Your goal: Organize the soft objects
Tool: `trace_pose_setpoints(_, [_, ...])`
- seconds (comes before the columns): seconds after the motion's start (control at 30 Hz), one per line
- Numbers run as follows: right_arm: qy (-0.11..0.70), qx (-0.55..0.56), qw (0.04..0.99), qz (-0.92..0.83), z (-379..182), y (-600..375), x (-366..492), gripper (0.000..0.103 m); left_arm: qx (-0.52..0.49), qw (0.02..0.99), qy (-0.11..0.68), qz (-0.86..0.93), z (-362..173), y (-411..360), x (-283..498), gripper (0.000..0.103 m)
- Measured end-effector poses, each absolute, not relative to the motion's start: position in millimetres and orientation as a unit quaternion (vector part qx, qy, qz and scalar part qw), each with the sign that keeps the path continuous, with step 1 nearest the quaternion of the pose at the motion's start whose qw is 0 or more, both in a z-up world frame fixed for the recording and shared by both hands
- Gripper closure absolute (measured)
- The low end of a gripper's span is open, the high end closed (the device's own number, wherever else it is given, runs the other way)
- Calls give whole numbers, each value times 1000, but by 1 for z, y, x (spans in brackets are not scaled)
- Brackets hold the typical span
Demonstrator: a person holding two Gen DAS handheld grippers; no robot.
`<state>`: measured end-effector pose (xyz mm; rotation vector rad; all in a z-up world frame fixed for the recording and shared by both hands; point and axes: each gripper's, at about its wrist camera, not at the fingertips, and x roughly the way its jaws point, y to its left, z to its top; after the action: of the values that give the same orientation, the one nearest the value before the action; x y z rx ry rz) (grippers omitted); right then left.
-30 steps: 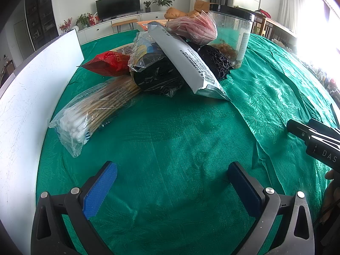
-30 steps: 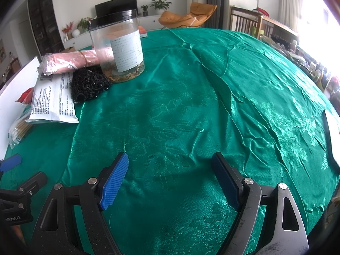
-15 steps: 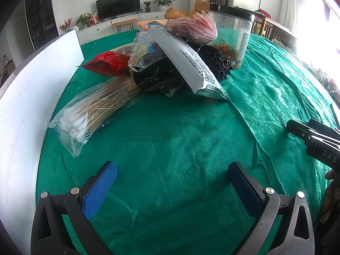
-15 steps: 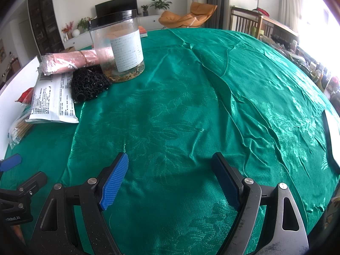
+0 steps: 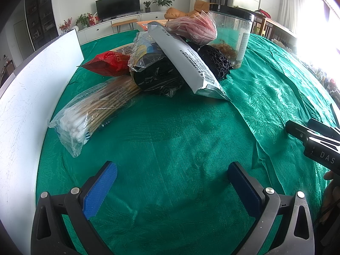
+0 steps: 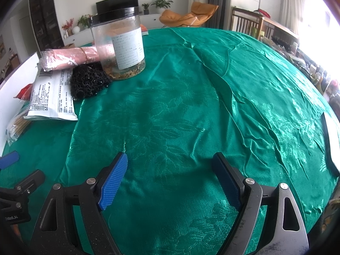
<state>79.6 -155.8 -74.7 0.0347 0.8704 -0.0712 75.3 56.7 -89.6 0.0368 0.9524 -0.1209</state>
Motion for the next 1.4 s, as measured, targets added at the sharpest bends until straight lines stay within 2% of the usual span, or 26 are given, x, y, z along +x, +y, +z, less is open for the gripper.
trace_pose_setpoints(1.03, [422, 16, 906, -34, -75, -155, 80, 18, 18, 881, 470, -54, -88, 61, 74, 0])
trace_pose_setpoints(1.13, [422, 16, 906, -33, -75, -155, 80, 18, 2, 865, 497, -71, -74, 74, 77, 0])
trace_pose_setpoints(1.3, [422, 16, 906, -33, -75, -154, 80, 18, 31, 883, 468, -23, -25, 104, 109, 0])
trace_pose_setpoints(1.4, [422, 16, 906, -33, -75, -154, 80, 18, 58, 859, 509, -6, -35, 114, 145, 0])
